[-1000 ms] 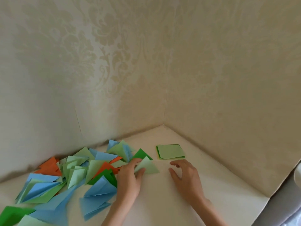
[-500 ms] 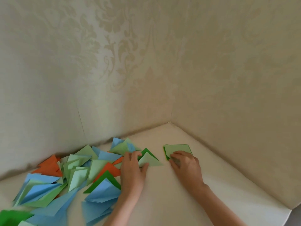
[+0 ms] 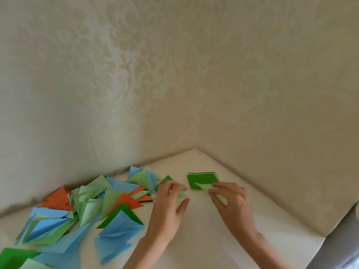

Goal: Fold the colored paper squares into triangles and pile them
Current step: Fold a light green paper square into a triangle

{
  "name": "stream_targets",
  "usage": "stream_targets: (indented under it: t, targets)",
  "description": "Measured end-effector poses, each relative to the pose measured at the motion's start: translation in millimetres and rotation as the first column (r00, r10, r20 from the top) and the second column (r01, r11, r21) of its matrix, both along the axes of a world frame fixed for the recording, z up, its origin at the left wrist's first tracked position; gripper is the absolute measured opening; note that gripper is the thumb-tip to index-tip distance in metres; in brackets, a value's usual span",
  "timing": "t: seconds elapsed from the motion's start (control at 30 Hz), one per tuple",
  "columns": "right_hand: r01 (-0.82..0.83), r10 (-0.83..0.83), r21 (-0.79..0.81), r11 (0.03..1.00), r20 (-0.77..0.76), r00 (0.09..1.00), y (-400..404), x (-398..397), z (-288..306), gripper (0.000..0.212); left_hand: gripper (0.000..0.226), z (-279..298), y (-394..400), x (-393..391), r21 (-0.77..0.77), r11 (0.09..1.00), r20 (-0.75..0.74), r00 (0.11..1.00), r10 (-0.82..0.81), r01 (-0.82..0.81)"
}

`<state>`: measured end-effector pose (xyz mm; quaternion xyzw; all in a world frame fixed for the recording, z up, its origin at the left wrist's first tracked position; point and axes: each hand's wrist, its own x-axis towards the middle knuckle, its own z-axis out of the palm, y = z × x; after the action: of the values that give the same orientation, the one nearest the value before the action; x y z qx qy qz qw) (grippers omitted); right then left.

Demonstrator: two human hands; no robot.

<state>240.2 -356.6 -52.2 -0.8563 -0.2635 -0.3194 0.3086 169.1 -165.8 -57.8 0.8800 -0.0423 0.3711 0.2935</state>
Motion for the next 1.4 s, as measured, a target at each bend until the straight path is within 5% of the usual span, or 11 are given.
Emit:
stream_targets:
  t: [0.2, 0.37, 0.7, 0.83, 1.2, 1.4]
  targets:
    - [-0.096, 0.093, -0.027, 0.995, -0.086, 0.992, -13, -38, -21, 0.004, 0.034, -13, -16, -19, 0.013, 0.972, -0.156, 0.961, -0.228, 0.233]
    - [-0.125, 0.100, -0.098, 0.987, -0.225, 0.969, -17, -49, -39, 0.020, 0.027, -27, -17, -26, -0.036, 0.954, -0.306, 0.906, -0.293, 0.297]
    - [-0.144, 0.131, 0.009, 0.989, -0.477, 0.869, -14, -47, -29, 0.005, 0.018, -31, -28, -15, -0.055, 0.980, -0.291, 0.936, -0.199, 0.192]
    - [-0.123, 0.128, 0.044, 0.991, -0.500, 0.856, -13, -49, -28, 0.025, 0.015, -31, -35, -11, -0.034, 0.992, -0.315, 0.940, -0.130, 0.126]
    - [-0.140, 0.108, 0.001, 0.990, -0.642, 0.759, -13, -38, -25, 0.033, 0.016, -32, -31, -10, -0.113, 0.984, -0.350, 0.921, -0.172, 0.141]
    - [-0.160, 0.142, 0.036, 0.987, -0.672, 0.727, -21, -42, -13, 0.008, 0.029, -32, -26, -14, -0.115, 0.981, -0.374, 0.908, -0.188, 0.156]
